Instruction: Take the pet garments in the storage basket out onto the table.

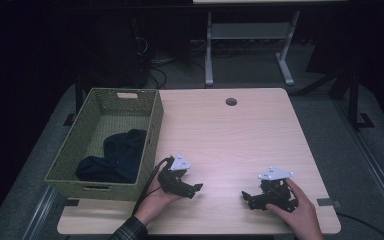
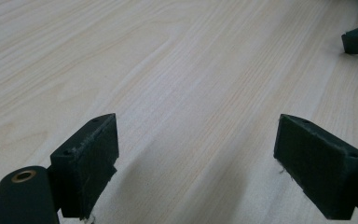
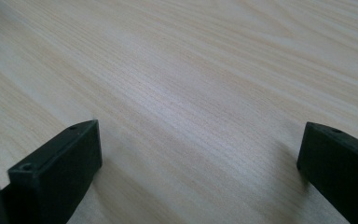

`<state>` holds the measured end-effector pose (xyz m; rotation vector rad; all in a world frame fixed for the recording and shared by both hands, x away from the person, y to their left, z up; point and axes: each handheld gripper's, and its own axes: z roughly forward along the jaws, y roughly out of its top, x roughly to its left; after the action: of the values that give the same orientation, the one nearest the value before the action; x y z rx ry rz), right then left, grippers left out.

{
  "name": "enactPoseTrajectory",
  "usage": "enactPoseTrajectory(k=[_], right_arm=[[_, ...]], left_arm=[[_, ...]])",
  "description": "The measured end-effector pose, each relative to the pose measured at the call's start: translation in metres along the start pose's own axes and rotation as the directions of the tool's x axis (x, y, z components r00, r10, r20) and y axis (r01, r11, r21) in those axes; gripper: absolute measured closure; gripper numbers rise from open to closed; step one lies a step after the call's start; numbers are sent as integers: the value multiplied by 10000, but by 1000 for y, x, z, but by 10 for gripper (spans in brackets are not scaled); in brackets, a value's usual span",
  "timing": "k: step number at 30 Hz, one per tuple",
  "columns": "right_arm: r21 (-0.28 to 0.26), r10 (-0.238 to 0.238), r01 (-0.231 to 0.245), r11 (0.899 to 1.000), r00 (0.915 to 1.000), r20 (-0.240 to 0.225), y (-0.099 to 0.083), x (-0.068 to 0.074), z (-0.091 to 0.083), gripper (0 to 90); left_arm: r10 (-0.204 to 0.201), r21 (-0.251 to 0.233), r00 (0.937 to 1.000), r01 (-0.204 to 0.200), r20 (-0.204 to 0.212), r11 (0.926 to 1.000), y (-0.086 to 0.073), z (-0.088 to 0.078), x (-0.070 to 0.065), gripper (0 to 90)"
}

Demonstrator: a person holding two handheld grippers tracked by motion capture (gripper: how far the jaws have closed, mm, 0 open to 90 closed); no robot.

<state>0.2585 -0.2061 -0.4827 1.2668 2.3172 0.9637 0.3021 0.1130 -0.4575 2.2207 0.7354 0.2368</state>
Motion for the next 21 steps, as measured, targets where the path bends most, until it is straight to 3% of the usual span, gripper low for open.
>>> enactPoseTrajectory(k=[3,21], right_arm=[[-10,-15,15,10000,10000,2,0,0,0,0],[-2,2,-2,10000,10000,1,0,0,0,0]], left_arm=[[-197,-106,9997,198,131,9997,1,-1,1,135],[-182,-346,9996,189,200,9992,19,-8,0,136]])
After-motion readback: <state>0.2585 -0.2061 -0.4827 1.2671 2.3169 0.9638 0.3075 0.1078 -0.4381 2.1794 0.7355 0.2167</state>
